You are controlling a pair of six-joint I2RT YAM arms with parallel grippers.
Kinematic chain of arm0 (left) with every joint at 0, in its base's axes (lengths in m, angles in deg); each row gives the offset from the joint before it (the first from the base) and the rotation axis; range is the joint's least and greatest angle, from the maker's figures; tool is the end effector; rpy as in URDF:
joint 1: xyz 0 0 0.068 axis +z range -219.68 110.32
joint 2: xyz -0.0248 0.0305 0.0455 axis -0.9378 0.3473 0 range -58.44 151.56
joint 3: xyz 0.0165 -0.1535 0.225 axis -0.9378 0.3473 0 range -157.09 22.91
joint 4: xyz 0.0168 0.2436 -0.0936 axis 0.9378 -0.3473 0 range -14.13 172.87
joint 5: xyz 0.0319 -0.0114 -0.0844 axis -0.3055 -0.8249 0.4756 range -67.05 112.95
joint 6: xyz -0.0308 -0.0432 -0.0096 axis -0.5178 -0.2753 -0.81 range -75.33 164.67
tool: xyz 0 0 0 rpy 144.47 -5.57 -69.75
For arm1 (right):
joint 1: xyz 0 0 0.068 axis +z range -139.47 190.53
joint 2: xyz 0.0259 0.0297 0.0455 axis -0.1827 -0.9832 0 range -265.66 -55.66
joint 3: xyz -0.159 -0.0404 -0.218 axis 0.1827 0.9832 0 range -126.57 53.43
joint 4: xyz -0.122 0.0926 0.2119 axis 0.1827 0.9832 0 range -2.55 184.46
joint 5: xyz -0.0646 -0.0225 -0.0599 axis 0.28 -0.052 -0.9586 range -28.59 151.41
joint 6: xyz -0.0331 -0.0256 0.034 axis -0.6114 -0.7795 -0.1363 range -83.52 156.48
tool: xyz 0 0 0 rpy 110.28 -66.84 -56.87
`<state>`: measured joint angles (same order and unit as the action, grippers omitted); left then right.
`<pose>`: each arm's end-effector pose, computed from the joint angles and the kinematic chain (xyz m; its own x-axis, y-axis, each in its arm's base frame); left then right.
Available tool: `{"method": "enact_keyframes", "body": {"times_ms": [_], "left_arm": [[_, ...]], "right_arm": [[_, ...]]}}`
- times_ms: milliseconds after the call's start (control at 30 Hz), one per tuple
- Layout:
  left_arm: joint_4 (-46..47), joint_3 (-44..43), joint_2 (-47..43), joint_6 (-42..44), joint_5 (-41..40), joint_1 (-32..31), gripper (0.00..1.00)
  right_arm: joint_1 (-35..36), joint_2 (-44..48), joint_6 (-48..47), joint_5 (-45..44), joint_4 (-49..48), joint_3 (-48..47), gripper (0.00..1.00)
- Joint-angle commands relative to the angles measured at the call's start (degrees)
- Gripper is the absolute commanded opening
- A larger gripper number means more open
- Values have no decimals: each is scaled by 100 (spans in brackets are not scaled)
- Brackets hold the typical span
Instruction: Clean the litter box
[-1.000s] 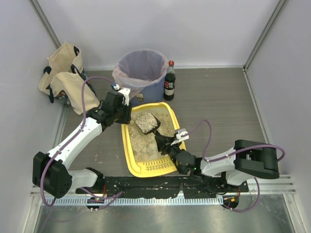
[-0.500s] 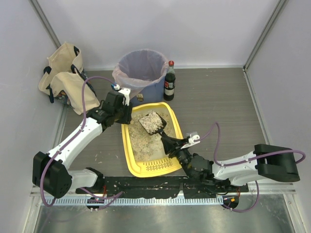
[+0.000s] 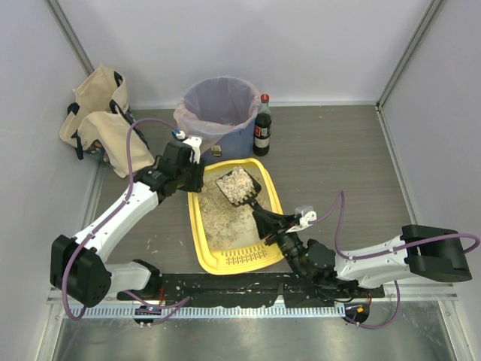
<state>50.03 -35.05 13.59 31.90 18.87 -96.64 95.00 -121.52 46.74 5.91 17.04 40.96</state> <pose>0.2379 -0.1182 0.2833 -0.7251 0.1215 -0.6778 0.2549 0.9618 -0.1002 0.0481 0.1927 0.2211 -0.0591 0.4362 -0.8979 -0.4850 0.7736 0.4077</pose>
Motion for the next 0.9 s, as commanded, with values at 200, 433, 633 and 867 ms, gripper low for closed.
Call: {"method": "enact_keyframes", "body": {"times_ms": [200,433,633,867], "left_arm": [[208,-128,57,82,-111,-20,46],[217,-137,109,74,-102,-20,45],[208,-146,118,82,-85,-20,45],[217,-146,118,82,-76,-20,44]], "right_arm": [[246,126,-912,-118,-1466,-115,2],[246,-84,-1113,-127,-1951,-106,1],[219,13,-1694,-136,-2363,-150,1],[193,-58,-1080,-197,-2530,-124,1]]}}
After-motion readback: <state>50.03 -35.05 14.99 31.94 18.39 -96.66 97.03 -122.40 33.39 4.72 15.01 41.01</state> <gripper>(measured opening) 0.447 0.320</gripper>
